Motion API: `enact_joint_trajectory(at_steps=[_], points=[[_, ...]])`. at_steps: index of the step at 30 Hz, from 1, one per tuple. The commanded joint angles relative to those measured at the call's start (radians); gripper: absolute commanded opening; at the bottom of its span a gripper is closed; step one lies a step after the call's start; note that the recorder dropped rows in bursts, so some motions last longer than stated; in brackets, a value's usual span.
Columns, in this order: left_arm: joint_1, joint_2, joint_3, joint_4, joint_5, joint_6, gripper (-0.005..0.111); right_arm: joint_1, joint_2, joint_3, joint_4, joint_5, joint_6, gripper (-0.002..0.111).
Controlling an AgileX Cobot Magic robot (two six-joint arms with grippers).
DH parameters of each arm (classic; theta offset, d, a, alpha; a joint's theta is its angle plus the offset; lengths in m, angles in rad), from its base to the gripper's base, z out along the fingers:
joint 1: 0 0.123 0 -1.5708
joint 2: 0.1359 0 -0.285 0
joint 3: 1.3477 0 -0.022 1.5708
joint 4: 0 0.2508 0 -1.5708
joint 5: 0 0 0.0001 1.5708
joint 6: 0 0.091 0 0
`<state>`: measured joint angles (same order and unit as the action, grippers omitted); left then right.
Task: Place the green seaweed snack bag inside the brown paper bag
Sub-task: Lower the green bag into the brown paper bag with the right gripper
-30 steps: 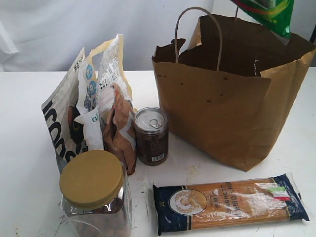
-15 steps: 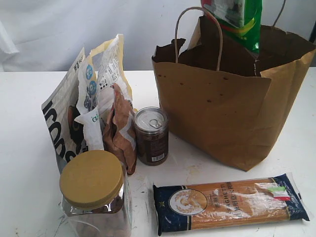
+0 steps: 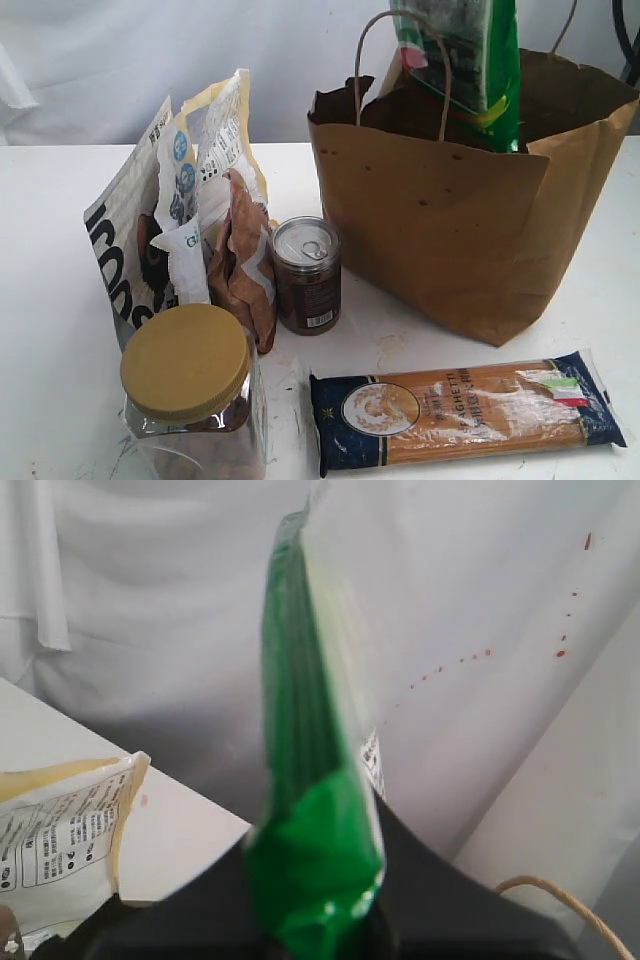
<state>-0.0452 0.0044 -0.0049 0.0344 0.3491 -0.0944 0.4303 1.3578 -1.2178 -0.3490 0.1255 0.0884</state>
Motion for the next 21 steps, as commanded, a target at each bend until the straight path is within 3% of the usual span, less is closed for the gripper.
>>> enact_joint_trajectory(at_steps=[1, 8, 21], points=[[-0.005, -0.004, 0.005, 0.002, -0.009, -0.001, 0.0, -0.005, -0.006, 0.002, 0.002, 0.018, 0.025, 0.0], [-0.005, -0.004, 0.005, 0.002, -0.009, -0.001, 0.0, -0.005, -0.003, 0.009, 0.002, 0.065, 0.025, 0.0], [-0.005, -0.004, 0.005, 0.002, -0.009, -0.001, 0.0, -0.056, 0.006, 0.191, 0.001, -0.086, 0.05, 0.0]])
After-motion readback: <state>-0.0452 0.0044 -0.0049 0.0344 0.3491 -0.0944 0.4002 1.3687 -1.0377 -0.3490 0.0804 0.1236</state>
